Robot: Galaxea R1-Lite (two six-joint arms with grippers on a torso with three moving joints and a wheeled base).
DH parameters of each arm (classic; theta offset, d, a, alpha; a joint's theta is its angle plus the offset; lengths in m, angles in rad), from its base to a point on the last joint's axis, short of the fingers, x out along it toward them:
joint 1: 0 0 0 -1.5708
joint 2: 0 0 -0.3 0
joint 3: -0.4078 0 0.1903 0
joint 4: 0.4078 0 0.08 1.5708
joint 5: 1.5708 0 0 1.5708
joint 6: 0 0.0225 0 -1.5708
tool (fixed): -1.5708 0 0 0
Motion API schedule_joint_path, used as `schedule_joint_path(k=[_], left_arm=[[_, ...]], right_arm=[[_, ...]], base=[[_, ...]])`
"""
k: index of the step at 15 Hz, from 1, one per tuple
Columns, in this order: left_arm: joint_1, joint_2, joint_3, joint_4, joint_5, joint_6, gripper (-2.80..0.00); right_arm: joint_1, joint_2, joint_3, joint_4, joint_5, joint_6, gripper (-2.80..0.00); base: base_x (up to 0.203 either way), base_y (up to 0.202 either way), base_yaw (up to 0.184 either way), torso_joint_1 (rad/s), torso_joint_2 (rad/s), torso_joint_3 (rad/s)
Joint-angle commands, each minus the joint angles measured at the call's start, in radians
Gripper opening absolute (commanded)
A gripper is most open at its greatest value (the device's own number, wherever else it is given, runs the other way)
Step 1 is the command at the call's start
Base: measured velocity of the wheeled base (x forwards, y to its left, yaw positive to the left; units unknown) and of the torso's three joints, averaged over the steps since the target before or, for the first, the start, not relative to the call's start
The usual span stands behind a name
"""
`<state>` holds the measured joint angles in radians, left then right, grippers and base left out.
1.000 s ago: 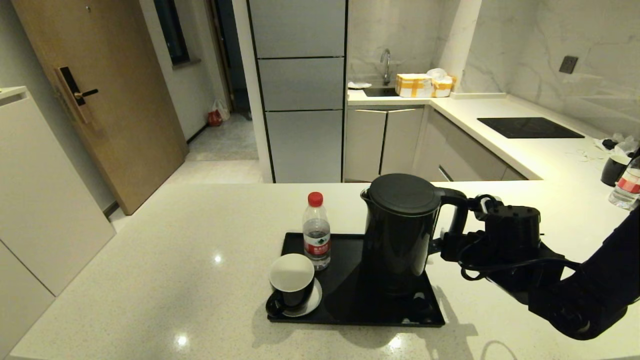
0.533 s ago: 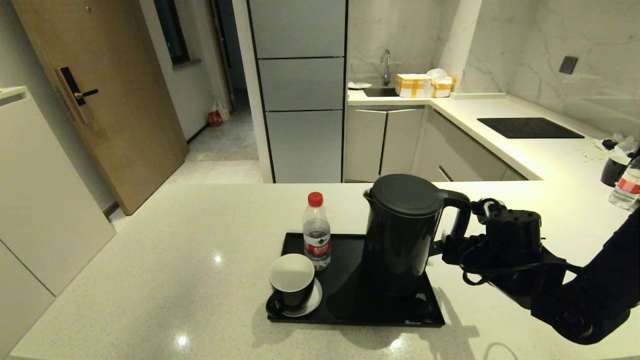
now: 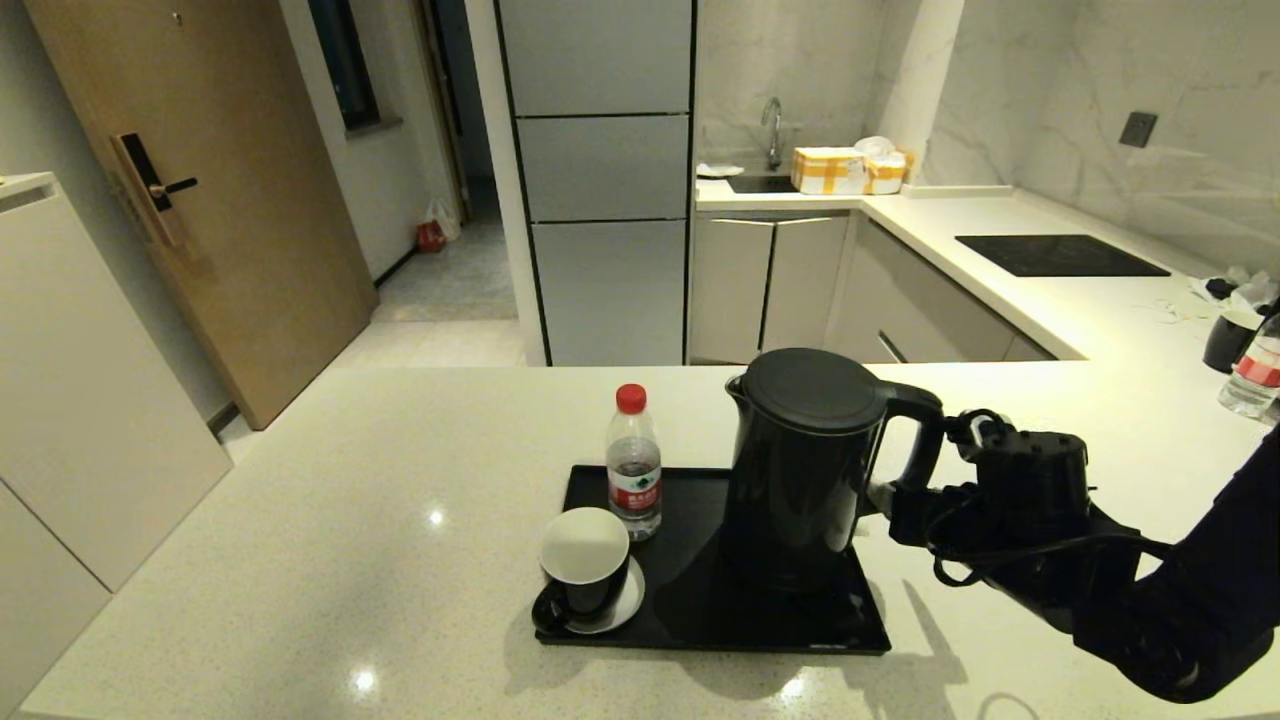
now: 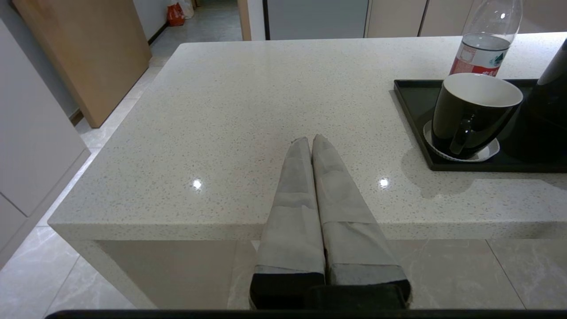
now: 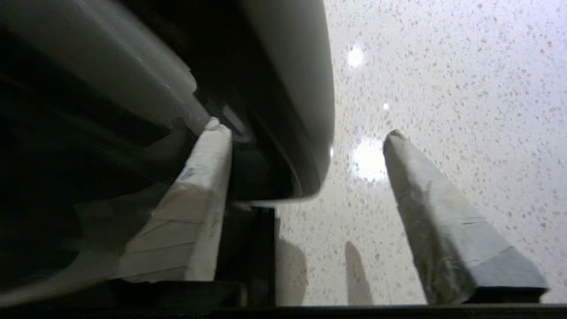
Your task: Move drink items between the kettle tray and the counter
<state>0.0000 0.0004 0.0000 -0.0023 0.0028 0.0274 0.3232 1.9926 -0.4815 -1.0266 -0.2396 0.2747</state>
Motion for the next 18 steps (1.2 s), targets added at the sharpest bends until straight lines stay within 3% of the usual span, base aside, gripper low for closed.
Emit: schedule_joint_path(k=[1, 8, 12, 13, 18], left_arm=[[0.0, 0.0, 0.0, -0.001, 0.0, 0.0, -2.8], [0.0, -0.002, 0.0, -0.001, 0.0, 0.001, -2.8], [0.0, -0.001, 0.0, -0.001, 0.0, 0.001, -2.8], [0.0, -0.002, 0.001, -0.001, 0.0, 0.0, -2.8], [0.0, -0.002, 0.0, -0.001, 0.0, 0.0, -2.8]], right_arm=[[0.001, -0.067, 0.024, -0.012, -0.002, 0.003, 0.0], [-0.004, -0.311, 0.063, 0.042, -0.008, -0.002, 0.0], [-0.019, -0.734, 0.047, 0.38, -0.013, 0.018, 0.0], [-0.021, -0.833, 0.042, 0.499, -0.015, 0.033, -2.8], [-0.084, -1.252, -0.01, 0.985, -0.044, 0.055, -2.8]], base=[[0.0, 0.0, 0.0, 0.0, 0.0, 0.0], [0.0, 0.0, 0.0, 0.0, 0.0, 0.0], [0.0, 0.0, 0.0, 0.0, 0.0, 0.0], [0.0, 0.0, 0.0, 0.0, 0.0, 0.0], [0.0, 0.0, 0.0, 0.0, 0.0, 0.0]])
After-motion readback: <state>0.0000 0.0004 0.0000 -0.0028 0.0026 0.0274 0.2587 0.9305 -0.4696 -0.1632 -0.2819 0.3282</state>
